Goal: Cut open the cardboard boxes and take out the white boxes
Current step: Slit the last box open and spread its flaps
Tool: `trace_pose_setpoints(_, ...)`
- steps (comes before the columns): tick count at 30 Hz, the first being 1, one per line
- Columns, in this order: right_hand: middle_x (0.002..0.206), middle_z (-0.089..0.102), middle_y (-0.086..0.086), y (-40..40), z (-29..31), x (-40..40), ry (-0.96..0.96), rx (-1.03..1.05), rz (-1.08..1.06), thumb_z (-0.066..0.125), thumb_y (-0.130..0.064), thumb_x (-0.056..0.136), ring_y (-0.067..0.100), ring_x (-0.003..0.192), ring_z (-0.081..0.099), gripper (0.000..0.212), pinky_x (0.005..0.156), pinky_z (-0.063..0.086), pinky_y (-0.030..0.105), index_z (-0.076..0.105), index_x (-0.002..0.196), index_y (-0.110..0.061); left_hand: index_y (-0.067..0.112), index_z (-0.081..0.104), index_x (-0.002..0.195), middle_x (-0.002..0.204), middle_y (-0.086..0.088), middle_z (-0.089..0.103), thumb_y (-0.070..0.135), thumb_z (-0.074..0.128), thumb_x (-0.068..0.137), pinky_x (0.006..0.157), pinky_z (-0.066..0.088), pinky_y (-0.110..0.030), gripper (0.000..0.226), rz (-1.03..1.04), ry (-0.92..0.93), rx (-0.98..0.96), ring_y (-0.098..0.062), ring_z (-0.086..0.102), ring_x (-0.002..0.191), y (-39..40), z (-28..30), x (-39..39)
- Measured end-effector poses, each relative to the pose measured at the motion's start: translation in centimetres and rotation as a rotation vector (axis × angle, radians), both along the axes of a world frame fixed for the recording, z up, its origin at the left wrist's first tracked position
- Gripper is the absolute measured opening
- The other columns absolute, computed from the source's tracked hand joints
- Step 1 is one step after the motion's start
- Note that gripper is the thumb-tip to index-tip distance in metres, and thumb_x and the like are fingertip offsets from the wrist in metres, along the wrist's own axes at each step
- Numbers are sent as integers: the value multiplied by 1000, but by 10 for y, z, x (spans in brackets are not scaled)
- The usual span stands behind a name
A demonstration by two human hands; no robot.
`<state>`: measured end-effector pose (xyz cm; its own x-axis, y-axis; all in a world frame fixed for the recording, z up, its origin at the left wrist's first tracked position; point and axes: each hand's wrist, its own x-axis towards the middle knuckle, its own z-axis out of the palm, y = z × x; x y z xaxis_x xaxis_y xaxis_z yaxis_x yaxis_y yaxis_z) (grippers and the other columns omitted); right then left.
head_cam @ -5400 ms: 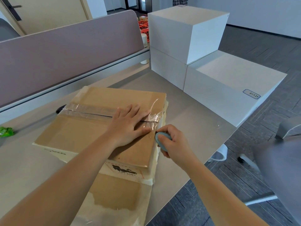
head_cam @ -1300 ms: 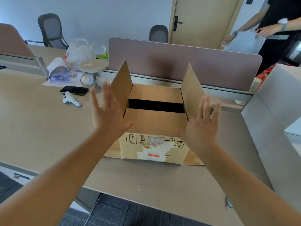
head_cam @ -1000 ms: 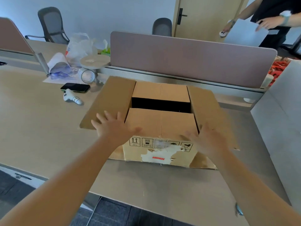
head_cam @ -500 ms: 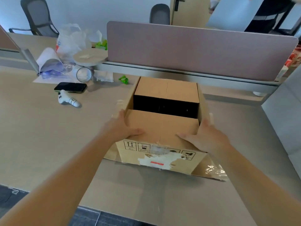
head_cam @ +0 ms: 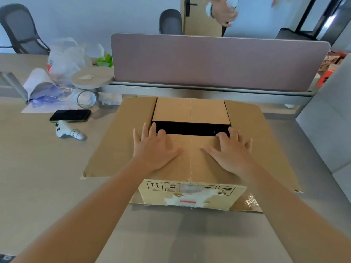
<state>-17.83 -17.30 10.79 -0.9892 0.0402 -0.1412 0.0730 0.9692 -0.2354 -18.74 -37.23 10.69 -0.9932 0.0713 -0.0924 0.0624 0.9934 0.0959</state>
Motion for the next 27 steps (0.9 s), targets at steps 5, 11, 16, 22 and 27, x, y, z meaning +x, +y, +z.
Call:
trace_pose_setpoints(5,141,33,8,0,30,27,258,-98,51,41,-52,89,28,134,23,57,115,8,46,37,132,-13,13,29,140,151,-5,24,67,34,84,115,-5,-46,79,-4,218,110,-22,6,144,-1,29,26)
trace_pose_setpoints(11,127,49,4,3,57,98,528,-168,144,29,-54,81,26,121,36,63,102,22,34,46,128,-15,19,37,139,133,-6,46,76,15,70,113,13,-49,92,9,501,168,-28,31,129,-5,50,102)
trace_pose_setpoints(16,91,62,2,8,45,166,558,-160,210,11,-56,77,25,93,52,68,84,33,34,63,99,-18,14,57,123,118,-10,58,66,10,73,103,23,-47,86,52,522,151,-35,44,115,-6,36,177)
trace_pose_setpoints(22,80,50,2,11,1,202,240,-95,305,27,-46,94,21,85,52,52,77,35,31,63,82,-10,28,49,127,139,-3,39,70,5,77,103,26,-40,79,32,23,159,-26,31,129,-6,4,223)
trace_pose_setpoints(27,147,27,4,16,-29,215,-24,-77,365,31,-42,97,20,134,30,49,104,32,36,46,131,-12,24,8,150,157,-3,-11,52,22,96,115,5,-44,62,-3,-290,78,-21,-10,144,-2,-23,233)
